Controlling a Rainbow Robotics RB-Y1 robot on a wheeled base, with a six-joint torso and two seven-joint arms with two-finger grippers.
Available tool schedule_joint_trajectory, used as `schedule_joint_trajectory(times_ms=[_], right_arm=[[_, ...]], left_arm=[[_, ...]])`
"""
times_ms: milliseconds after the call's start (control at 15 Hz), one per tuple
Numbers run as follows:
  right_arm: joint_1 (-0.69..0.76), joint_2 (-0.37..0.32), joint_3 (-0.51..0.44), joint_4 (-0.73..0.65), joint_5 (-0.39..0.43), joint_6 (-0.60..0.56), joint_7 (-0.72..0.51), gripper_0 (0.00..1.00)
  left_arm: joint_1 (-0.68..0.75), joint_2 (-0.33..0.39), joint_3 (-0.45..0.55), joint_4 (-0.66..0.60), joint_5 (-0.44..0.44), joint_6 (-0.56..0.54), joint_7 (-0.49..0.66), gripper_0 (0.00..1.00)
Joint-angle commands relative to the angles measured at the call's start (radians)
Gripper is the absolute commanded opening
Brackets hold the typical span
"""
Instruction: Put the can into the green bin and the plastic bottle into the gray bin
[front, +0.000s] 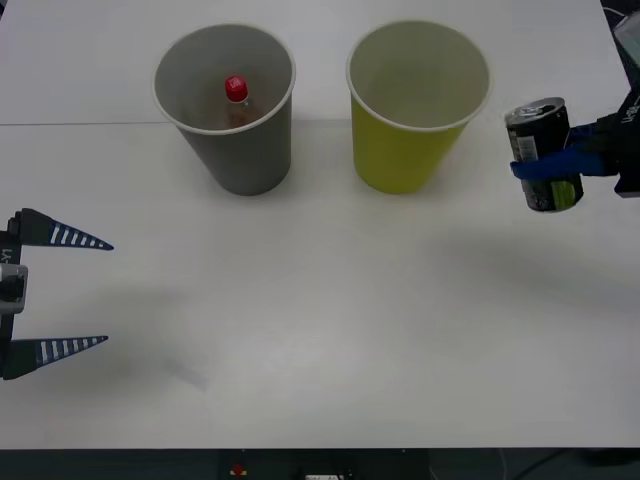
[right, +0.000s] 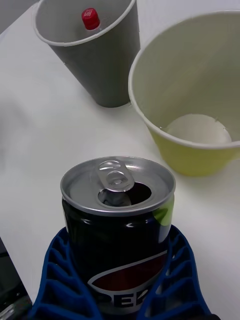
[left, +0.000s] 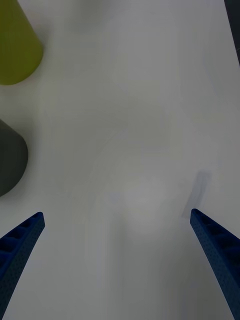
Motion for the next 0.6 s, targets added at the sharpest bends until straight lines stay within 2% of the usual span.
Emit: schedule_joint_trajectory(times_ms=[67, 333, 467, 600], right_arm=[[-0.159, -0.018, 0.076, 0.077, 0.009, -0.076, 0.001, 0.00], [-0.374, -0.024, 0.256, 0.207, 0.044, -0.078, 0.001, 0.00], [-0.510, -0.022, 0.380, 0.283, 0.084, -0.081, 0.001, 0.00], [-0.645, 0.009, 0.493, 0.381, 0.119, -0.081, 0.001, 0.00]], left_arm=[[0.000, 0.000, 0.000, 0.000, 0.000, 0.000, 0.000, 1.00], [0.000, 0.000, 0.000, 0.000, 0.000, 0.000, 0.000, 1.00], [0.000, 0.000, 0.000, 0.000, 0.000, 0.000, 0.000, 1.00], [0.000, 0.000, 0.000, 0.000, 0.000, 0.000, 0.000, 1.00]])
